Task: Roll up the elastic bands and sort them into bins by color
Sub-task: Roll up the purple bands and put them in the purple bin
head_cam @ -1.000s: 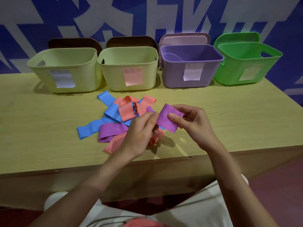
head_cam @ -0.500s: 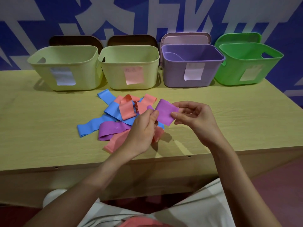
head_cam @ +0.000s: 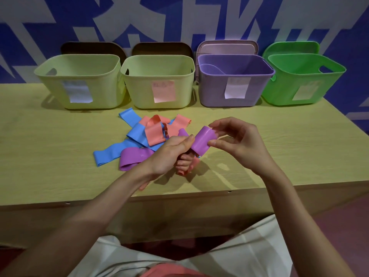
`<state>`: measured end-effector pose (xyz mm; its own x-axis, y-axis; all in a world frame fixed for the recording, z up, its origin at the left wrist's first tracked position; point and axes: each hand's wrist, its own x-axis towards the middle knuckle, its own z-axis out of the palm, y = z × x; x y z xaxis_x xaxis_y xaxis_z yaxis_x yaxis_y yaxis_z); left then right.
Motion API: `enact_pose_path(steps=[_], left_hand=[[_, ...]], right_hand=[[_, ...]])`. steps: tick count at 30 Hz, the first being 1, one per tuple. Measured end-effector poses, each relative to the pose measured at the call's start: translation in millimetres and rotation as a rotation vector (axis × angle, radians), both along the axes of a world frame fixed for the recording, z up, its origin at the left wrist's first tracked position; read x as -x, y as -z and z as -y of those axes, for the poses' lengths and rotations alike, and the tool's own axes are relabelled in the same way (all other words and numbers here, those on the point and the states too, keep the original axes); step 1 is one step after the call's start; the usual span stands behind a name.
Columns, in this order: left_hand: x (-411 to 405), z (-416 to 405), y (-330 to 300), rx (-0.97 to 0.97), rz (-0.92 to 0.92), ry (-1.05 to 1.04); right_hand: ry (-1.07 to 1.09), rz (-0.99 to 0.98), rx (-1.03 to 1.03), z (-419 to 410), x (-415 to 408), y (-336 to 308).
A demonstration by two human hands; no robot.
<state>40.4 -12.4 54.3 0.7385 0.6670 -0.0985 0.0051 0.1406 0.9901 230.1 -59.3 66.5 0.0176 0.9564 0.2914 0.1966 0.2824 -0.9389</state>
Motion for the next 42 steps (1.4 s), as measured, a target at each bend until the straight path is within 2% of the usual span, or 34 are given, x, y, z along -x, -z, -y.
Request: enact_pose_path(steps=[5, 7, 12, 15, 17, 20, 23, 25, 29, 33, 38, 42], left_hand=[[2, -10, -13, 0.125, -0.047, 0.061], [0, -15, -18, 0.176, -0.046, 0.063], [-3, -26, -22, 0.276, -0.061, 0.114], [-8, -28, -21, 0.245, -0.112, 0.082], [-13, -30, -16, 0.075, -0.157, -0.059], [-11, -35, -8, -0.468, -0.158, -0.287], [-5, -36, -8, -0.980, -0.148, -0.351], [-7, -35, -9, -1.175, -0.178, -0.318], [-18, -42, -8, -1.296, -0.242, -0.296], [-35, -53, -14, -1.325, -0.279, -0.363], [-58, -74, -22, -1.357, -0.352, -0.317], [-77, -90, -27, -1.400, -0.382, -0.338]], right_hand=[[-0.093, 0.286, -0.131, -4, -11, -8], [-0.125, 0.330, -0.159, -6, -13, -10], [-0.094, 0.200, -0.096, -12, -14, -5], [-0.082, 0.094, -0.050, -13, -13, -1], [-0.079, 0.064, -0.010, -15, -16, 0], [-0.056, 0.105, 0.031, -20, -25, -2], [-0.040, 0.162, 0.063, -26, -34, -5], [-0.027, 0.179, 0.078, -31, -36, -7], [0.024, 0.189, 0.095, -40, -38, -12], [0.112, 0.066, 0.139, -49, -40, -15], [0.250, -0.035, 0.203, -65, -49, -19], [0.280, -0.116, 0.239, -76, -59, -24]])
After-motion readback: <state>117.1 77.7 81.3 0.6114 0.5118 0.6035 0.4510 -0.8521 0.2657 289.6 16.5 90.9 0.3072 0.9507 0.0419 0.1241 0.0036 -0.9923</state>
